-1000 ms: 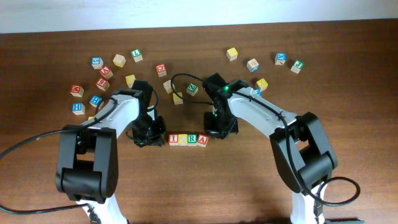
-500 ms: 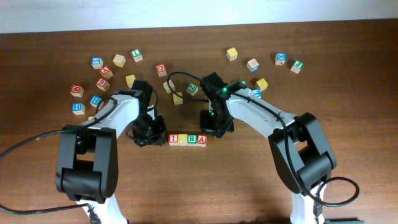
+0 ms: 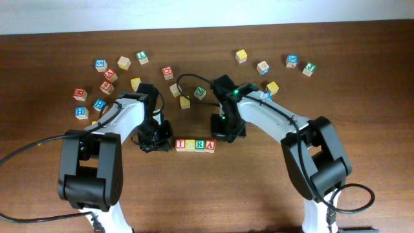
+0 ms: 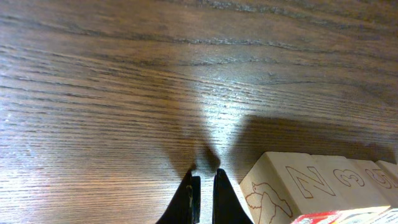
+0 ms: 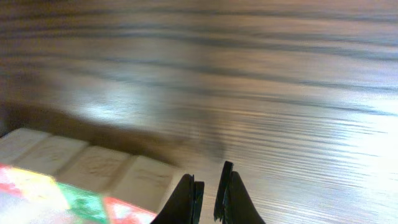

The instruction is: Spell out ICRA

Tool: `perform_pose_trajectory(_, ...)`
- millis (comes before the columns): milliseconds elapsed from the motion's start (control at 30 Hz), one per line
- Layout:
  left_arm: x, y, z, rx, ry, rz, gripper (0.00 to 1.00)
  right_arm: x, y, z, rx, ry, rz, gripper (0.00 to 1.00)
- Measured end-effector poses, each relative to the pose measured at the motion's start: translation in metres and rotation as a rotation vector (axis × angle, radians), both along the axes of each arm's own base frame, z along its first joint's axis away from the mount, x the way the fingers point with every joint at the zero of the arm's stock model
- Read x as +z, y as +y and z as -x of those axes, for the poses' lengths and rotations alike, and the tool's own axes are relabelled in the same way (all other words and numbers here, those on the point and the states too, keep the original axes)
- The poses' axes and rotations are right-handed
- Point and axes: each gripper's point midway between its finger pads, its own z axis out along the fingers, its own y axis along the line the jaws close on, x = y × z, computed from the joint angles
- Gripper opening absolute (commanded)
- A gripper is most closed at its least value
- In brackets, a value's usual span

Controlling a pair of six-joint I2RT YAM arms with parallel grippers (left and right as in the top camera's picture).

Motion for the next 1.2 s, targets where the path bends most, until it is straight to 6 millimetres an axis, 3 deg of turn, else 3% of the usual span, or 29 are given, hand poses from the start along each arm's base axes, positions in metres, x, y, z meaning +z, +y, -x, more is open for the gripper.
perform_pose_trajectory(67,0.0,0.0,0.0,0.0,0.0,0.0,0.02,-0.001,-0.028,-0.005,-0.05,0.03,0.036,0.06)
perform_pose_trajectory(133,0.0,0.0,0.0,0.0,-0.001,0.001,0.02,-0.003,-0.038,0.008,-0.043,0.084,0.062,0.06)
perform_pose_trajectory(400,0.0,-0.009,0.001,-0.026,-0.008,0.005,0.02,-0.009,0.013,0.015,0.045,0.007,-0.004,0.06)
perform_pose_trajectory(533,0.0,-0.018,0.004,-0.055,-0.008,0.005,0.02,-0.009,0.015,0.014,0.043,0.002,-0.012,0.06)
perform_pose_trajectory(1000,0.0,-0.017,0.004,-0.055,-0.008,0.0,0.0,-0.009,0.018,0.011,0.042,-0.011,-0.025,0.05)
perform_pose_trajectory(1200,0.0,-0.011,0.004,-0.054,-0.008,-0.027,0.0,-0.009,0.01,0.016,0.032,0.016,0.016,0.14)
